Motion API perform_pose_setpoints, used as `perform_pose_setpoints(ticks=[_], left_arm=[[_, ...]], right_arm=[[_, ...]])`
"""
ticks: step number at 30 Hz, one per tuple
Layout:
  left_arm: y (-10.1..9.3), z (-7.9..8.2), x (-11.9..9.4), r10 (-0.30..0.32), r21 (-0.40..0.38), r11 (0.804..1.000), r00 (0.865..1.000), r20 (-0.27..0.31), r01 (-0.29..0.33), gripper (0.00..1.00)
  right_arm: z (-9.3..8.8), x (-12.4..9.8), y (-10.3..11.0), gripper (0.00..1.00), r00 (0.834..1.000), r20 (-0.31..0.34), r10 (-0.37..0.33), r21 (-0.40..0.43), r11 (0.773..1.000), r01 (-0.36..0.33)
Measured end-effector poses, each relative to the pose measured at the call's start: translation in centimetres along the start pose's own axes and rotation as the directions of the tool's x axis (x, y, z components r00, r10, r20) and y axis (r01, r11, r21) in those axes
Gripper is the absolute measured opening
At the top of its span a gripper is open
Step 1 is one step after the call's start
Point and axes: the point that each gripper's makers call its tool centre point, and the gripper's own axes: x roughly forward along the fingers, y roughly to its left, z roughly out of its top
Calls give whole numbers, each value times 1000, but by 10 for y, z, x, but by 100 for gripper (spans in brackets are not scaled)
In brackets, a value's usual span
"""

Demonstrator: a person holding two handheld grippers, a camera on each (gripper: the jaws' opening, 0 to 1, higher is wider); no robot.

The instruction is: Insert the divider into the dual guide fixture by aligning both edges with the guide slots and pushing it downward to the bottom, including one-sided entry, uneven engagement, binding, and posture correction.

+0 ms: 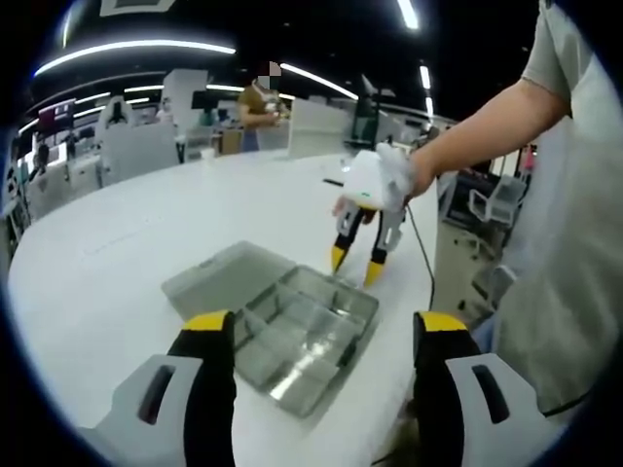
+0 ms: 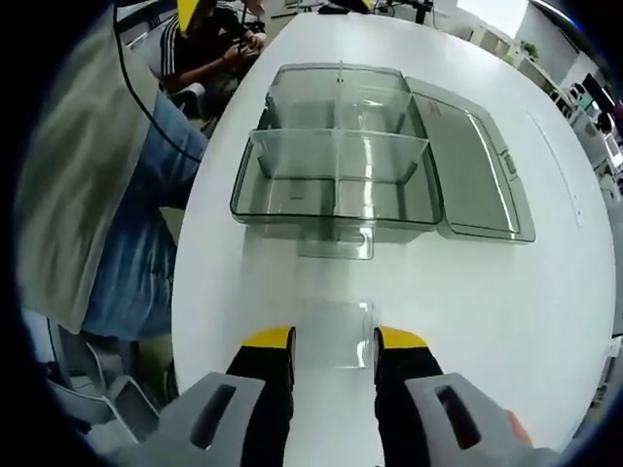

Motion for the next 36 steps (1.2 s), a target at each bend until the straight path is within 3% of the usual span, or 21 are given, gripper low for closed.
perform_pose_setpoints(ticks=[11,25,36], left_arm=[[0,0,1,5,-1,1000,1000,-10,-5,71],[-5,5,18,-9,-11,1000,999,-32,9,65],[-6,14,31,-21,-107,994,1000,-18,19,56]], right_arm=[[15,-19,-3,27,999,24,-39,-19,999,39],[52,-54,3,27,991,70,-117,-101,987,123],[82,-72,7,27,981,109,-160,-158,972,176]])
